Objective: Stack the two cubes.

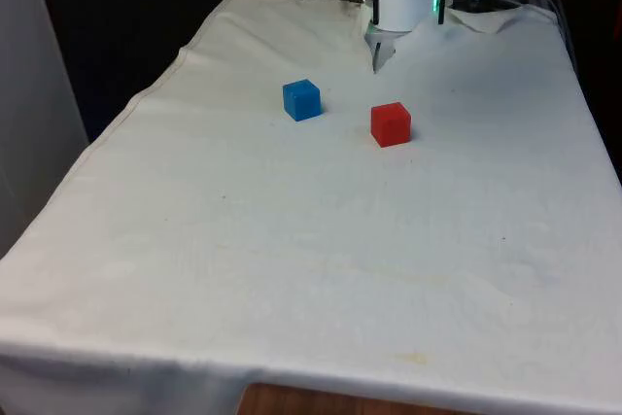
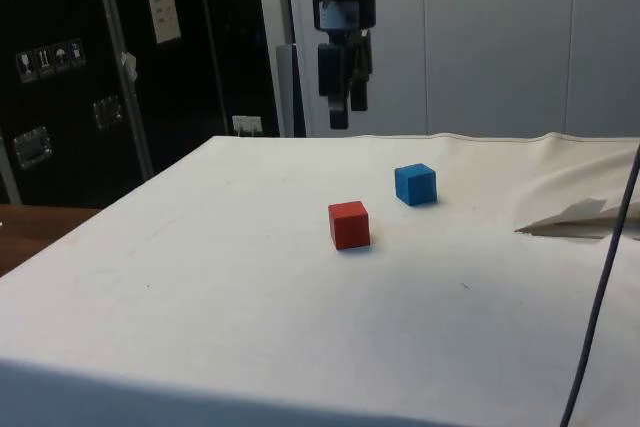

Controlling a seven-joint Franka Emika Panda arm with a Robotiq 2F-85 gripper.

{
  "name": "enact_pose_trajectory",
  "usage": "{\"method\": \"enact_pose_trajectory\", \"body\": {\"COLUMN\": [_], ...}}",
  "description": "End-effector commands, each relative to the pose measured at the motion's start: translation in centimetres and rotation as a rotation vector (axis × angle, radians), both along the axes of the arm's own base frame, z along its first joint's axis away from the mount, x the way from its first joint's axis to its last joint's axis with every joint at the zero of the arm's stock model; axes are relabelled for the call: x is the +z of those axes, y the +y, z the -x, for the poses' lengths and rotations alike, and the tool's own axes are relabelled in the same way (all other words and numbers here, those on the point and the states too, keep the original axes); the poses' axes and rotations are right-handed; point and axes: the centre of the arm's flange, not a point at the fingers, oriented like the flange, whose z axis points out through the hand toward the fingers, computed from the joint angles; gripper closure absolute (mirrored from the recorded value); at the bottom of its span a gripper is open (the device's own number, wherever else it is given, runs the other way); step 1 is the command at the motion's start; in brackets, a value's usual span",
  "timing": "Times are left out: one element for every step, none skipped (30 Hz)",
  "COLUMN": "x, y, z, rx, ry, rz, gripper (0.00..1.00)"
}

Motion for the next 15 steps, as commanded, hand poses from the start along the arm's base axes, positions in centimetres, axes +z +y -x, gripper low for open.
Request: {"method": "enact_pose_trajectory", "body": {"x": [0.0, 0.0, 0.0, 0.0, 0.0, 0.0, 0.0, 0.0, 0.0, 0.0, 0.0, 0.0, 0.0, 0.0, 0.0], "y": [0.0, 0.3, 0.3, 0.4, 0.5, 0.7, 0.8, 0.9, 0.8, 1.0, 1.1, 1.2, 1.3, 1.4, 1.5], "z": [0.0, 0.0, 0.0, 0.0, 0.0, 0.0, 0.0, 0.0, 0.0, 0.0, 0.0, 0.0, 0.0, 0.0, 0.0], "rx": [0.0, -0.001, -0.002, 0.0, 0.001, 0.002, 0.003, 0.004, 0.008, 0.006, 0.006, 0.007, 0.008, 0.009, 0.01], "ry": [0.0, 0.0, 0.0, 0.0, 0.0, -0.001, 0.0, 0.0, 0.0, -0.001, -0.001, -0.001, -0.001, -0.001, -0.001], "rz": [0.0, 0.008, 0.008, 0.009, 0.01, 0.011, 0.011, 0.011, 0.002, 0.012, 0.013, 0.014, 0.015, 0.015, 0.015], "gripper": [0.0, 0.0, 0.0, 0.0, 0.0, 0.0, 0.0, 0.0, 0.0, 0.0, 0.0, 0.0, 0.0, 0.0, 0.0]}}
